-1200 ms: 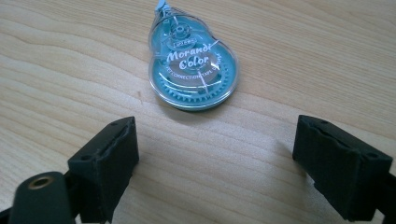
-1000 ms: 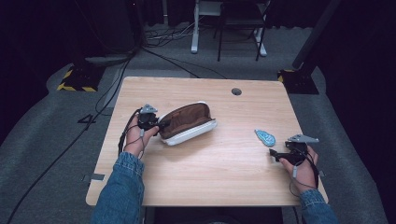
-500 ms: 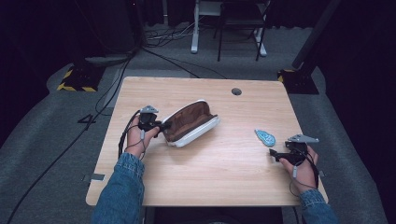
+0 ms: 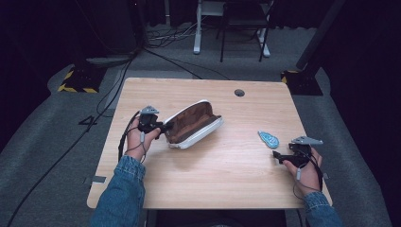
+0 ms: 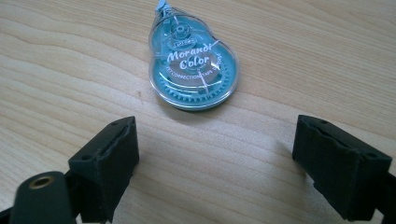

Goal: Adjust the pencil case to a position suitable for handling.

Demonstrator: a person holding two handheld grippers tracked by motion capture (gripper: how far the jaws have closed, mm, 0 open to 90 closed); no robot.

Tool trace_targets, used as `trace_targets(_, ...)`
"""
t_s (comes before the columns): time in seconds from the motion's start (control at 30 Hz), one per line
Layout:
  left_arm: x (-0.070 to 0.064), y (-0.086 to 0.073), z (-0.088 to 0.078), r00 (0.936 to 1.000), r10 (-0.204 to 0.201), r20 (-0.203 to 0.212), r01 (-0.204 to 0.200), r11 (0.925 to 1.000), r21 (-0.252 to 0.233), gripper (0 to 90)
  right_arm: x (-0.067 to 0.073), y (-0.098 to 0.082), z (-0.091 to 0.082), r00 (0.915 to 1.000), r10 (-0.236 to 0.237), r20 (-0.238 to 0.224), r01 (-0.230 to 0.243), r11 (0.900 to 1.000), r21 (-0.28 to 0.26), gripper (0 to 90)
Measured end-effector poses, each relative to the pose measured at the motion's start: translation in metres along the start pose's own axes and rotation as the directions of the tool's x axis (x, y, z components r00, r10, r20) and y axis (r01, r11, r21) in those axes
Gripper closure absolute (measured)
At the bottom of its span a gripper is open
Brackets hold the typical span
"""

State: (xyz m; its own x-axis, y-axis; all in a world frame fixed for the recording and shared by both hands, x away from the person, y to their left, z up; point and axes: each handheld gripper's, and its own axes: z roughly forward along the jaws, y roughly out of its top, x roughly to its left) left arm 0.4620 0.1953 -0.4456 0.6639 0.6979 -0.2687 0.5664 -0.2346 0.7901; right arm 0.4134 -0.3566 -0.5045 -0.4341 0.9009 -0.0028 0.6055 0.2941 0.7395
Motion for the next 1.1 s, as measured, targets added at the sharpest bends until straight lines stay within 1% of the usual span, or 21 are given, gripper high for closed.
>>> trace_targets(0.27, -0.016, 0.005, -0.013, 0.9995, 0.024, 0.022, -0.023, 0.9997, -0.009, 85.8, 0.000, 0.000, 0.000, 1.0000, 0.000, 0.000, 0.000, 1.000, 0.000, 14.5)
trace_targets(0.37, -0.019, 0.006, -0.016, 0.9990, 0.033, 0.030, -0.033, 0.9994, -0.011, 85.7, 0.000, 0.000, 0.000, 1.0000, 0.000, 0.000, 0.000, 1.000, 0.000, 14.4)
trace_targets(0.4, -0.024, 0.008, -0.019, 0.9985, 0.041, 0.036, -0.041, 0.9991, -0.014, 85.7, 0.000, 0.000, 0.000, 1.0000, 0.000, 0.000, 0.000, 1.000, 0.000, 14.5)
trace_targets(0.63, -0.037, 0.011, -0.026, 0.9959, 0.066, 0.063, -0.065, 0.9977, -0.021, 85.7, 0.000, 0.000, 0.000, 1.0000, 0.000, 0.000, 0.000, 1.000, 0.000, 14.4)
trace_targets(0.83, -0.049, 0.013, -0.027, 0.9916, 0.087, 0.095, -0.085, 0.9961, -0.021, 85.7, 0.000, 0.000, 0.000, 1.0000, 0.000, -0.001, 0.000, 1.000, 0.001, 14.4)
trace_targets(0.93, -0.055, 0.013, -0.027, 0.9893, 0.102, 0.105, -0.101, 0.9948, -0.017, 85.7, 0.000, 0.000, 0.000, 1.0000, -0.001, -0.001, 0.001, 1.000, 0.001, 14.4)
trace_targets(1.0, -0.059, 0.014, -0.026, 0.9866, 0.116, 0.115, -0.115, 0.9933, -0.017, 85.7, 0.000, 0.000, 0.000, 1.0000, -0.001, -0.002, 0.001, 1.000, 0.001, 14.4)
trace_targets(1.07, -0.063, 0.014, -0.026, 0.9848, 0.120, 0.126, -0.119, 0.9928, -0.016, 85.7, 0.000, 0.000, 0.000, 1.0000, -0.002, -0.002, 0.002, 1.000, 0.001, 14.4)
trace_targets(1.1, -0.065, 0.015, -0.025, 0.9829, 0.127, 0.134, -0.126, 0.9919, -0.013, 85.7, 0.000, 0.000, 0.000, 1.0000, -0.002, -0.002, 0.002, 1.000, 0.001, 14.4)
